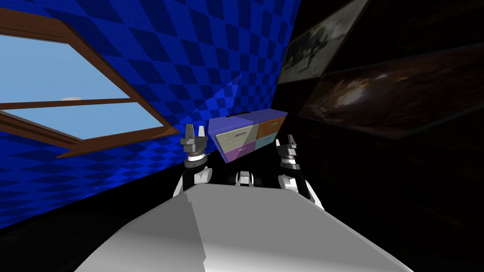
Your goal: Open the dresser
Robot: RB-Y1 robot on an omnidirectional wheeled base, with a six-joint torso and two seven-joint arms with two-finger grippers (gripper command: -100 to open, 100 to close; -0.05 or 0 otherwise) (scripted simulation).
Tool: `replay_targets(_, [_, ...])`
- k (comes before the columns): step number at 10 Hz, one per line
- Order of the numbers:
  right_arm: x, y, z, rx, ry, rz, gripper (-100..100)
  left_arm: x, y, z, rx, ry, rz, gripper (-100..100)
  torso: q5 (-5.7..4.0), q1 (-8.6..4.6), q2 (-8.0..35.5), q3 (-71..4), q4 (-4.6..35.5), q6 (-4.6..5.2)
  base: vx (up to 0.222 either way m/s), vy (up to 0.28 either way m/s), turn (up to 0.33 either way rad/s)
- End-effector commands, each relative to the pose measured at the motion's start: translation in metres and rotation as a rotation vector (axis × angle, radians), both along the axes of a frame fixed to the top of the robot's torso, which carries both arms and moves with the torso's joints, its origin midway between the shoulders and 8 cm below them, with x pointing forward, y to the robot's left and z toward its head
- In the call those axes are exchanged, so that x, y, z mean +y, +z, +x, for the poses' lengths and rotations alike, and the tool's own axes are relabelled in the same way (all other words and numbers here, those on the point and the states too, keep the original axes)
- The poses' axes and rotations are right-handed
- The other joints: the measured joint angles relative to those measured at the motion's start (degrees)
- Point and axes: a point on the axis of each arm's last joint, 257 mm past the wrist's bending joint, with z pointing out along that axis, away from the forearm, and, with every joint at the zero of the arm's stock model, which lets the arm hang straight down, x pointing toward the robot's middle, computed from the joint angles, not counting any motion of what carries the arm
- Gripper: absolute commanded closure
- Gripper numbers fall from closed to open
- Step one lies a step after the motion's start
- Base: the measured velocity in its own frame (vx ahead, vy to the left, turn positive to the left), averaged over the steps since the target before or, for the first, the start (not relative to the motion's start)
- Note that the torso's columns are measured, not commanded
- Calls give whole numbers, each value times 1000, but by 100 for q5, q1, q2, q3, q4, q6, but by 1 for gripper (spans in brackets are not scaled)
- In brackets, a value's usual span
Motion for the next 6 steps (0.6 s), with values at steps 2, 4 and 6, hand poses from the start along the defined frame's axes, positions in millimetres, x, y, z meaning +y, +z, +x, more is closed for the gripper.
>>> replay_targets(2, [7, -9, 7, 8, 94, 151, -100, 0, 0, 0, 0, 0, 0, 0, 0, 1, -2, -2, -1, 0, 32, 15, 63])
replay_targets(4, [10, -14, 11, 13, 142, 233, -100, 0, 0, 0, 0, 0, 0, 0, 0, 1, -2, -2, -1, 0, 30, 15, 73])
replay_targets(6, [13, -19, 14, 18, 189, 318, -100, 0, 0, 0, 0, 0, 0, 0, 0, 0, 1, 1, 0, 0, 29, 14, 74])
